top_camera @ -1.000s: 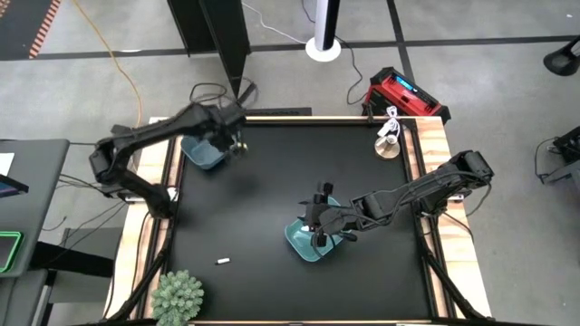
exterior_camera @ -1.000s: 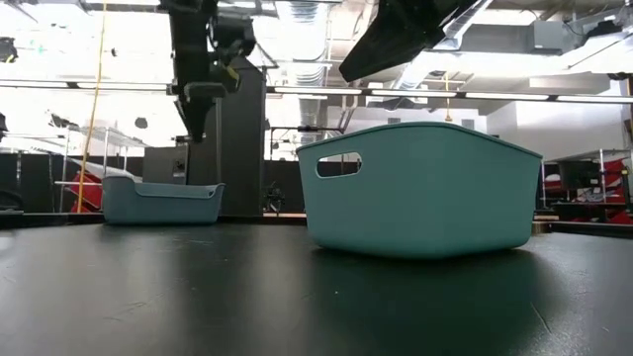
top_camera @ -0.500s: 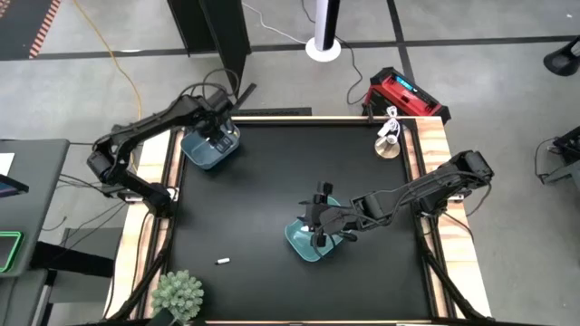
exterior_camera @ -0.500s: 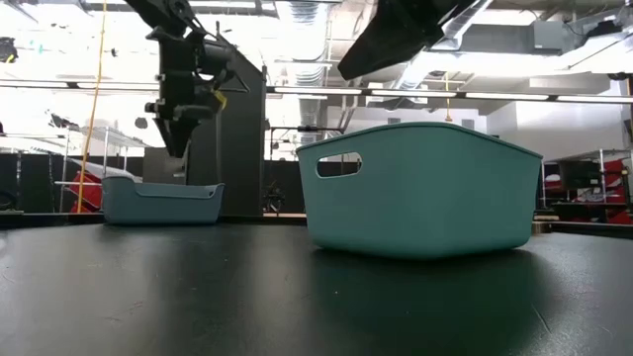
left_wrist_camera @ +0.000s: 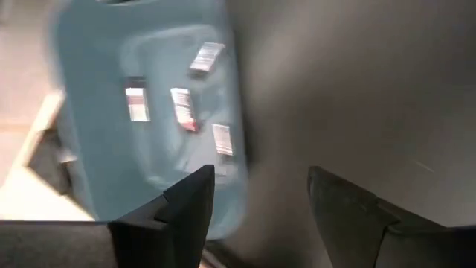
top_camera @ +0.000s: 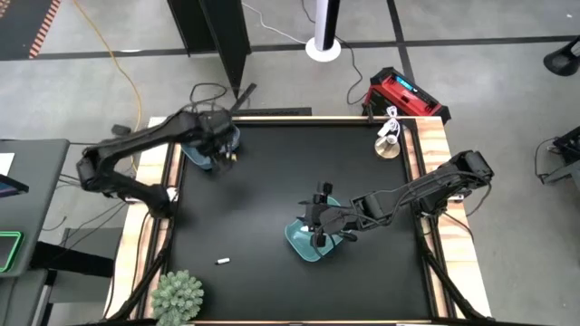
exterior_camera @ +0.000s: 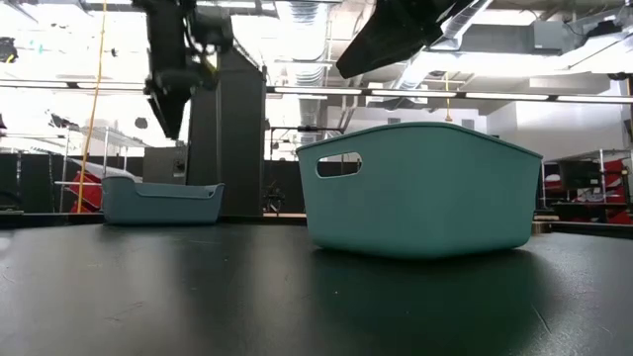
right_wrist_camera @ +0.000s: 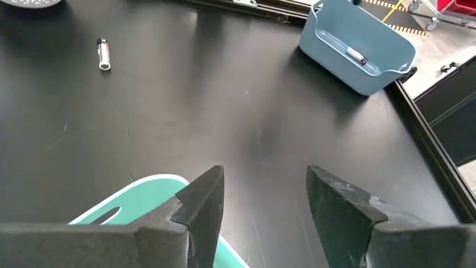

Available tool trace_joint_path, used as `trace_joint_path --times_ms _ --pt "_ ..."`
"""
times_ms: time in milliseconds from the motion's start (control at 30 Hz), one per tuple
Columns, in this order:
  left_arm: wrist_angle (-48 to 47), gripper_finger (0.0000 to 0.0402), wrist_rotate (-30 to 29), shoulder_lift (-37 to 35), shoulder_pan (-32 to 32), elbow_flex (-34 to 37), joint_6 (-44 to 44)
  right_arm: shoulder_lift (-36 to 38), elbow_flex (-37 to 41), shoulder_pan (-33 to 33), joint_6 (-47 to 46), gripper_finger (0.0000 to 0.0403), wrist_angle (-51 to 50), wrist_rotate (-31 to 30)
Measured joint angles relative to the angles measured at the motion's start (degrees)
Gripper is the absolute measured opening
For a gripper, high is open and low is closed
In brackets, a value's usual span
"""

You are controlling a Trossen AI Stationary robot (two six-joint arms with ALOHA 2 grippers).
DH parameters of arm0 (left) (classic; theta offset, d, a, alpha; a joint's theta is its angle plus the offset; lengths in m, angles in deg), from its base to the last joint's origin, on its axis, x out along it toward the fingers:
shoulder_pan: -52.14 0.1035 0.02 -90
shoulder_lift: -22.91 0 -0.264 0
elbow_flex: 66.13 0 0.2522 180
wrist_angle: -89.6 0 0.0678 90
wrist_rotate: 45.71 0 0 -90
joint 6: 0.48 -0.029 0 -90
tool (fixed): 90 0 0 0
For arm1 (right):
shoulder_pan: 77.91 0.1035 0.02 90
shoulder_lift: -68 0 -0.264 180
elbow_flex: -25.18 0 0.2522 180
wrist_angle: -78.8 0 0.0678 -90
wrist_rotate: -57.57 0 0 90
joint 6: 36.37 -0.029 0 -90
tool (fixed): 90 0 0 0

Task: Sort batteries
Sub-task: Put the silver battery into the blue bin

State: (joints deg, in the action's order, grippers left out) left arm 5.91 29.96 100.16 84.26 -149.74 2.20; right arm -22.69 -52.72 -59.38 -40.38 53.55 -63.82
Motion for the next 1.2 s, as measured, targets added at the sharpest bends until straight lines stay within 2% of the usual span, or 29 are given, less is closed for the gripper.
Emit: trace_joint_path --times_ms 200,333,500,633,833,1200 --pt "-0.79 0.0205 3.8 -4.55 -17.03 0.91 6.33 0.0 0.01 -0.2 0.02 0.0207 0.0 0.0" --pt "-0.23 0.0205 7.13 -4.86 -29.29 3.82 13.16 0.0 0.02 -0.33 -0.02 0.0207 0.0 0.0" --pt "6.59 0.0205 11.53 -4.83 -43.47 9.5 22.98 0.0 0.02 -0.33 -0.02 0.0207 0.0 0.0" --pt "13.73 0.0205 13.14 -4.17 -51.98 13.23 30.52 0.01 0.02 -0.33 -0.02 0.0207 0.02 0.0" --pt "18.87 0.0205 13.18 1.01 -59.31 14.6 37.06 0.0 0.02 -0.33 -0.03 0.0207 0.09 0.0" --pt "22.14 0.0205 17.55 14.56 -63.96 14.51 40.98 0.01 0.01 -0.24 -0.04 0.0207 0.17 0.0"
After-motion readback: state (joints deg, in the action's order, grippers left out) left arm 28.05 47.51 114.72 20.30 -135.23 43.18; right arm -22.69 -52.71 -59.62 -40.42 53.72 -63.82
